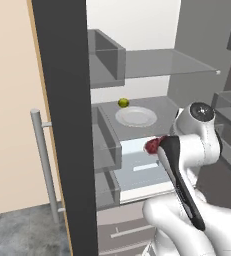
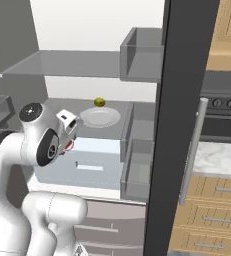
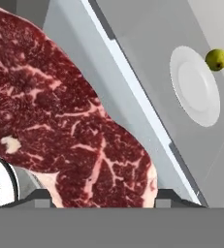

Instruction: Retrieve the steak from the fridge and place it on the saucepan with marinade on the stove.

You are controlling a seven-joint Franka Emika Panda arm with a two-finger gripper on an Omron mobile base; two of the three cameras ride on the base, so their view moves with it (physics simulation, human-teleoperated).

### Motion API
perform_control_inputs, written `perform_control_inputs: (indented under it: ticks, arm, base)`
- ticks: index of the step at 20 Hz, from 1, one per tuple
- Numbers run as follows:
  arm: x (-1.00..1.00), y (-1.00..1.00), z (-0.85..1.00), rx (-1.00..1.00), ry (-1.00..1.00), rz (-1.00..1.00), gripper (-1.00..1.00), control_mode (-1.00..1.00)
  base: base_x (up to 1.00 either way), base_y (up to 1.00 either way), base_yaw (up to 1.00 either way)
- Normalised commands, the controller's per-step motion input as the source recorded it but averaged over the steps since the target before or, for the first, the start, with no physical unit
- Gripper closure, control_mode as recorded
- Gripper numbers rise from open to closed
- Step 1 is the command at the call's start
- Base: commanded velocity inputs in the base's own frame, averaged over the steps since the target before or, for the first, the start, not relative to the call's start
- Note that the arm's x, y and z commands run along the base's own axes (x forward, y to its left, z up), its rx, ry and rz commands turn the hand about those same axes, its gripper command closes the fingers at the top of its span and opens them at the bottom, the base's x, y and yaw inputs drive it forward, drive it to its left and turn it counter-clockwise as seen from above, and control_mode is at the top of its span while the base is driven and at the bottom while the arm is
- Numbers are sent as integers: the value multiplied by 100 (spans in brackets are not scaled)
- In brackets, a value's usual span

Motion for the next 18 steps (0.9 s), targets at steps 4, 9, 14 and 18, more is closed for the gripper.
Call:
perform_control_inputs:
  ticks: [4,9,14,18]
  arm:
    - [0,0,0,0,0,0,100,100]
    - [0,0,0,0,0,0,100,100]
    - [0,0,0,0,0,0,100,100]
    - [0,0,0,0,0,0,100,100]
  base:
    - [-99,-2,0]
    - [-84,-5,-1]
    - [-46,-8,-18]
    - [-44,-59,-31]
